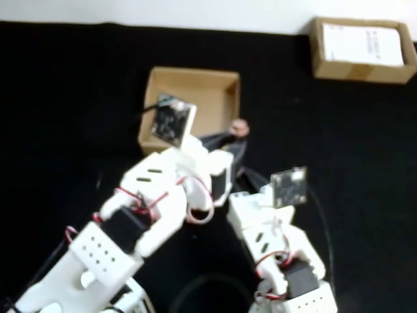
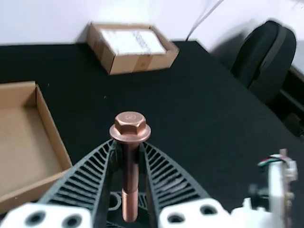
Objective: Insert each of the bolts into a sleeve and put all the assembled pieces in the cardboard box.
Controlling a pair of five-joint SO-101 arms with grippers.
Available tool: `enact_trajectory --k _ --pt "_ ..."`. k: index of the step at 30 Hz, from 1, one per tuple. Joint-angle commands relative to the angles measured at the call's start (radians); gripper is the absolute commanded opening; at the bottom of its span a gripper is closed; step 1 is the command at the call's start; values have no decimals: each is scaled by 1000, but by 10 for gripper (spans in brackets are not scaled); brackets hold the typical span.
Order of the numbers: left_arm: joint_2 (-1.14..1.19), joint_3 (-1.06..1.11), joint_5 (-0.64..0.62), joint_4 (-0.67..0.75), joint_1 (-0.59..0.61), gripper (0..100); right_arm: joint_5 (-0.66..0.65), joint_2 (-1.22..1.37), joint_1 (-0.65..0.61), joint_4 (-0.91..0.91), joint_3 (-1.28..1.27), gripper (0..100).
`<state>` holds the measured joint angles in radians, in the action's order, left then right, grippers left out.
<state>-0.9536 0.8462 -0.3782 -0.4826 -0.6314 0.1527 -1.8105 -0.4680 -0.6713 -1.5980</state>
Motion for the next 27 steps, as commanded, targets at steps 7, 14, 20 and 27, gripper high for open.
enact_trajectory --k 7,14,20,27 --pt "53 139 143 295 -10 9 6 -8 -4 21 15 7" --pt "93 137 143 304 -16 9 3 -8 -4 21 15 7" --pt "93 142 144 304 -7 9 3 -8 -2 21 15 7" --pt "93 174 146 302 -7 9 3 -8 -2 21 15 7"
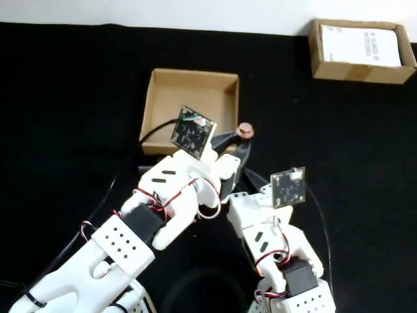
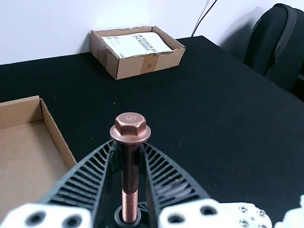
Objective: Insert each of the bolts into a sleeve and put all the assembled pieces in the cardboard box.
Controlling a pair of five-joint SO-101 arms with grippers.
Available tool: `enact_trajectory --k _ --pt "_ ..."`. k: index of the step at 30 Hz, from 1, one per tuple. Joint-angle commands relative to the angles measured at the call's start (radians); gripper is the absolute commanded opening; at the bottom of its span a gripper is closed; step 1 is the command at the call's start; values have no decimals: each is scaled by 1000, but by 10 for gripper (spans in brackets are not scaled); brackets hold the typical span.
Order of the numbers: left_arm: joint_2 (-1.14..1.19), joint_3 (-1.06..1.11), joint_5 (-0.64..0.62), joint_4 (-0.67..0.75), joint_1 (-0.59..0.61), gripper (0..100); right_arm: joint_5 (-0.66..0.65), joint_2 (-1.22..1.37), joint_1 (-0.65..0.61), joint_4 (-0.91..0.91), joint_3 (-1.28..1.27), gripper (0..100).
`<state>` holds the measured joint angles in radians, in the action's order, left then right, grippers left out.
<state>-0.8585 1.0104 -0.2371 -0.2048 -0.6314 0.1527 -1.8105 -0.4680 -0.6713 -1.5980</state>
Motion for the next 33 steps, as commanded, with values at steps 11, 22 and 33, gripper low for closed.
enact_trajectory --k 11,22,33 --pt "-8 88 25 17 -8 12 3 -8 -1 21 15 7" --pt "-10 -111 74 -462 -7 167 3 -5 33 21 16 7" --pt "-389 -274 77 -816 64 44 11 54 182 24 134 7"
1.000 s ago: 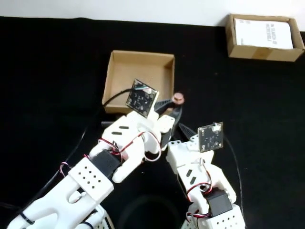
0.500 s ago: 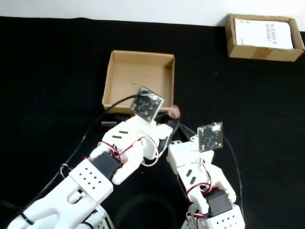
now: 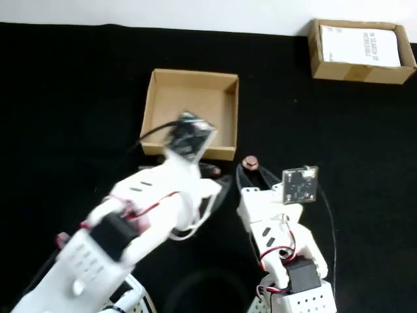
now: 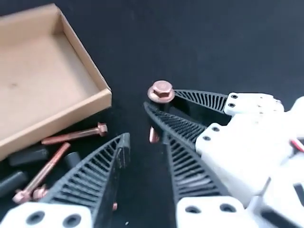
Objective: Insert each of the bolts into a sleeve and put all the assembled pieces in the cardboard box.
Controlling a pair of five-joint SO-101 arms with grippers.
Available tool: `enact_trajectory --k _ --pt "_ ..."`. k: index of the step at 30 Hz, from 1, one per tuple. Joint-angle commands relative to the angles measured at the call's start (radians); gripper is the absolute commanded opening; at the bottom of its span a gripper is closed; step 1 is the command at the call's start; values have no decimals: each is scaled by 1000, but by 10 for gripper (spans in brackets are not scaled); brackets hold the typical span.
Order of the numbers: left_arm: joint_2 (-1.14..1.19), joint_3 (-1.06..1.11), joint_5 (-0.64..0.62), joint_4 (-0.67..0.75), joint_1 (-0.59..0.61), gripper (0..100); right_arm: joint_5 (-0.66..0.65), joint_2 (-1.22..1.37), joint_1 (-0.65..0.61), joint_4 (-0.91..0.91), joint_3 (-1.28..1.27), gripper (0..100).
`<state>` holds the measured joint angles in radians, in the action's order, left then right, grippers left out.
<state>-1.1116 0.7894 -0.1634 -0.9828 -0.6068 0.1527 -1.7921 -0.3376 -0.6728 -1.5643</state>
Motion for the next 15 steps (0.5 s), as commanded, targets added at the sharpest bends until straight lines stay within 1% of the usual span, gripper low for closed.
enact_trajectory --k 1,4,8,11,13,15 --pt "-180 -50 12 -38 70 11 32 71 76 25 130 7" --pt "-309 22 64 -37 208 15 107 229 113 22 295 7" --pt "-483 211 74 -37 398 9 114 533 111 21 564 7" --pt "-641 386 72 -37 512 9 104 774 111 19 733 7" --pt "-728 510 71 -20 565 9 48 923 93 19 832 7" --pt "-713 618 37 54 616 9 -44 1063 64 19 920 7"
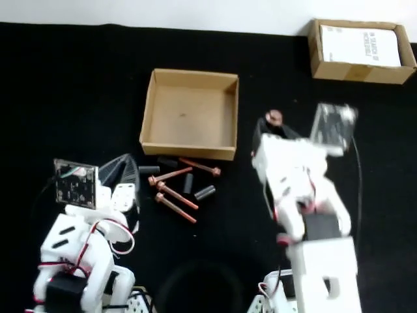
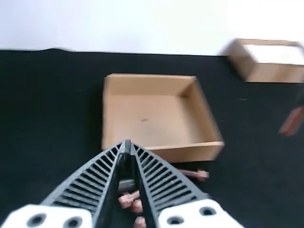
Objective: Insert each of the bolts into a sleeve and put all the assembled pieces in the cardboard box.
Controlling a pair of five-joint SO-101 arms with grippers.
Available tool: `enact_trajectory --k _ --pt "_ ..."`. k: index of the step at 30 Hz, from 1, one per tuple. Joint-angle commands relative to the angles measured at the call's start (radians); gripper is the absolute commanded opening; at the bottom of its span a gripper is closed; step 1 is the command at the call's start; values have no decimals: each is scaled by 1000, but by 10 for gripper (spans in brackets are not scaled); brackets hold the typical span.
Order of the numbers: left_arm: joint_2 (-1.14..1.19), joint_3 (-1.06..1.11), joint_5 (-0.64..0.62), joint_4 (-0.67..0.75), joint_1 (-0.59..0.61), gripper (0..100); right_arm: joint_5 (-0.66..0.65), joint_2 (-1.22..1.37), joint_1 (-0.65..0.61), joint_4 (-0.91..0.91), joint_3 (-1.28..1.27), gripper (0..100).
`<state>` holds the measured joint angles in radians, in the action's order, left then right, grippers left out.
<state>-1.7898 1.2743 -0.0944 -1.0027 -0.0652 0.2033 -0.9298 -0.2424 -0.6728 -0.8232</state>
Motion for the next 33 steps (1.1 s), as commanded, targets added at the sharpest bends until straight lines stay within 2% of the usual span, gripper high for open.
enact_trajectory --k 1,7,11,16,22,26,33 --pt "-19 182 -84 118 107 9 -143 266 -47 19 226 7" --pt "-21 395 -433 321 274 9 -506 595 -136 -2 498 7" --pt "-18 421 -562 331 343 9 -707 769 -197 -90 651 7" --pt "-16 421 -565 272 378 9 -921 966 -251 -97 748 7" --pt "-16 421 -565 305 344 9 -1134 1141 -286 -97 797 7" --pt "-16 421 -565 305 346 9 -1188 1228 -298 -96 831 7" --pt "-16 421 -565 308 341 9 -1188 1342 -311 -87 946 21"
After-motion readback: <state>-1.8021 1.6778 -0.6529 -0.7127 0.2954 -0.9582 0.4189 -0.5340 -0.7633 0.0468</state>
